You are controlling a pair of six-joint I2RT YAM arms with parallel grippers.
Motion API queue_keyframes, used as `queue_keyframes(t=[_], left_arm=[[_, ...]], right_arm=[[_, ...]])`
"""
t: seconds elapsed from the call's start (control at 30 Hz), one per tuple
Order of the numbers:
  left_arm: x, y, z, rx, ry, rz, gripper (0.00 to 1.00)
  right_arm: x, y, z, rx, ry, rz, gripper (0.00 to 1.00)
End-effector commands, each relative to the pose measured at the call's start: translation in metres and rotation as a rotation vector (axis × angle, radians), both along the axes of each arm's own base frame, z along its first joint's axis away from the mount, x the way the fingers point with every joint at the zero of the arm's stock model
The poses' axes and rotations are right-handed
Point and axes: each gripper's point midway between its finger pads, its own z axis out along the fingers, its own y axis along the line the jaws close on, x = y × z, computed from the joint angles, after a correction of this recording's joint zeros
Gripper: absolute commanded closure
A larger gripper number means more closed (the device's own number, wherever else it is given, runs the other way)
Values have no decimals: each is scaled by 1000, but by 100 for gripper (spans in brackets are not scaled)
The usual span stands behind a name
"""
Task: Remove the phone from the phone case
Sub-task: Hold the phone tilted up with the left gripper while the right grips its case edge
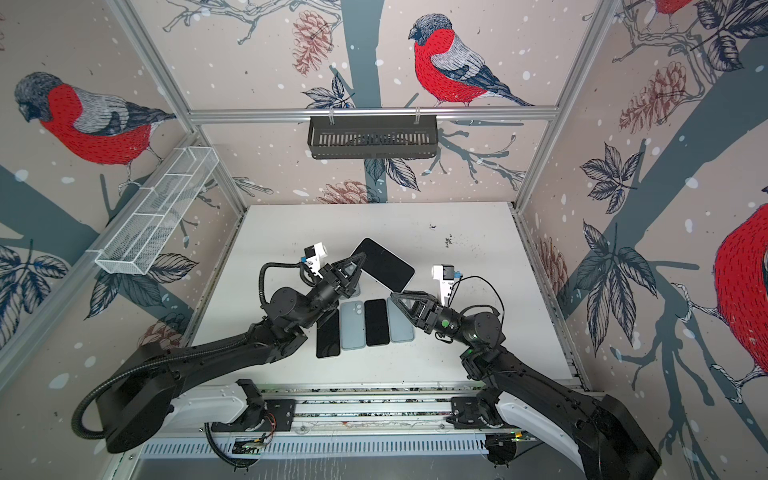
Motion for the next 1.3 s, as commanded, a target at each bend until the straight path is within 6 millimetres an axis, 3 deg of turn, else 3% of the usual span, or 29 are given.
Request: queue_keyframes(t=[0.0,0.3,0.5,0.7,0.8,1.27], left_arm=[[-2,5,19,-44,-42,15,100],[-2,-1,19,-31,-48,2,100],[-2,-4,17,-18,-40,-6,100],[-2,-5,14,0,-35,-11,100],[-3,-6,14,0,-37,-16,100],[-4,-10,8,13,-33,-36,100]], right_arm=[[-4,-1,9,21,-38,9,64],[-2,3,6,-13,-41,10,82],[5,7,-7,-108,-77,-17,98],[5,14,-20,-259,-212,-16,100],[14,14,-30,-355,-263,-70,100],[39,8,-51,-525,-424,-209,100]])
